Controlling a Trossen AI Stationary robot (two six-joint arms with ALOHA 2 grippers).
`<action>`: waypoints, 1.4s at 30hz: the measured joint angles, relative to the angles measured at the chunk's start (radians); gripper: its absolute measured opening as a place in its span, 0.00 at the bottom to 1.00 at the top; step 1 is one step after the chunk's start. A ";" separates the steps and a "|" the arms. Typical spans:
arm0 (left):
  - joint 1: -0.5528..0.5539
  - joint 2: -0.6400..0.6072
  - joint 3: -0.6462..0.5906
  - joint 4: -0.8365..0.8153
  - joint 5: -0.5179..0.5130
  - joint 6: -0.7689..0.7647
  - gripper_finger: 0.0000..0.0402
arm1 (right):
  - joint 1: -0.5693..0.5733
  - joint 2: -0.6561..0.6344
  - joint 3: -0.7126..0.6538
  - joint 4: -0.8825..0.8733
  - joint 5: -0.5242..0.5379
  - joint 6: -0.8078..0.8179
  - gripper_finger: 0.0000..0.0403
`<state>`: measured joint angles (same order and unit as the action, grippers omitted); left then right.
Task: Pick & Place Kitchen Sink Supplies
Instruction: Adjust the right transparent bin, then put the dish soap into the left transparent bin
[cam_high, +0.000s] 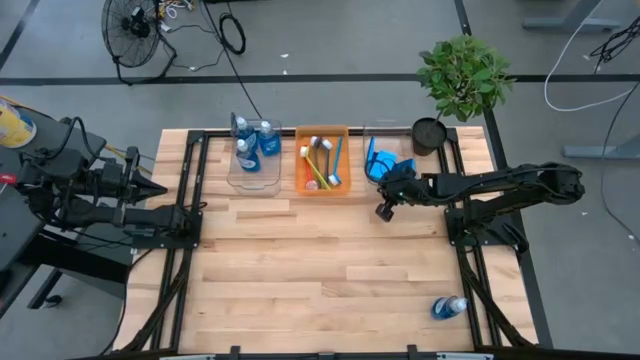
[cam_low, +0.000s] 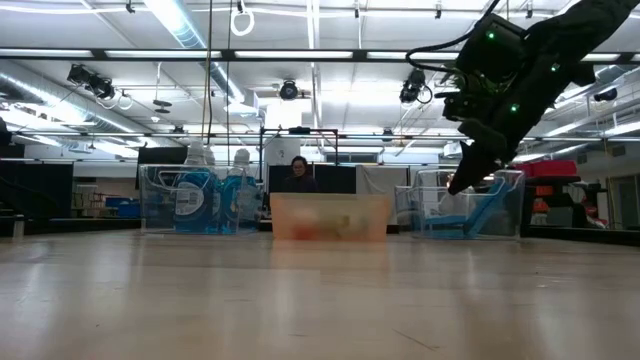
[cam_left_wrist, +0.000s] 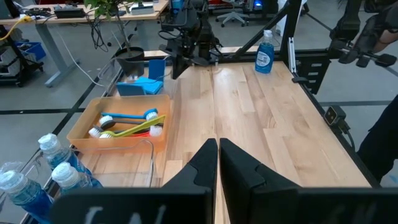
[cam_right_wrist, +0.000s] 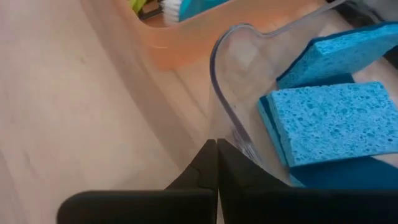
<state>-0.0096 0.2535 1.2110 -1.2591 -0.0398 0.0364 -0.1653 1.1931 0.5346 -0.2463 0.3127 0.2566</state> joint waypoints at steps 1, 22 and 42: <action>0.000 0.000 0.000 0.000 0.000 0.000 0.06 | 0.000 0.000 0.000 0.000 0.019 0.000 0.00; 0.000 0.000 0.000 0.000 0.000 0.000 0.06 | 0.088 0.000 0.016 0.097 -0.305 -0.066 0.00; 0.000 0.000 0.000 0.000 0.000 0.000 0.06 | 0.328 0.000 0.405 -0.292 -0.619 -0.275 0.00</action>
<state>-0.0097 0.2535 1.2110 -1.2587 -0.0399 0.0364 0.1632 1.1927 0.9396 -0.5379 -0.3065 -0.0185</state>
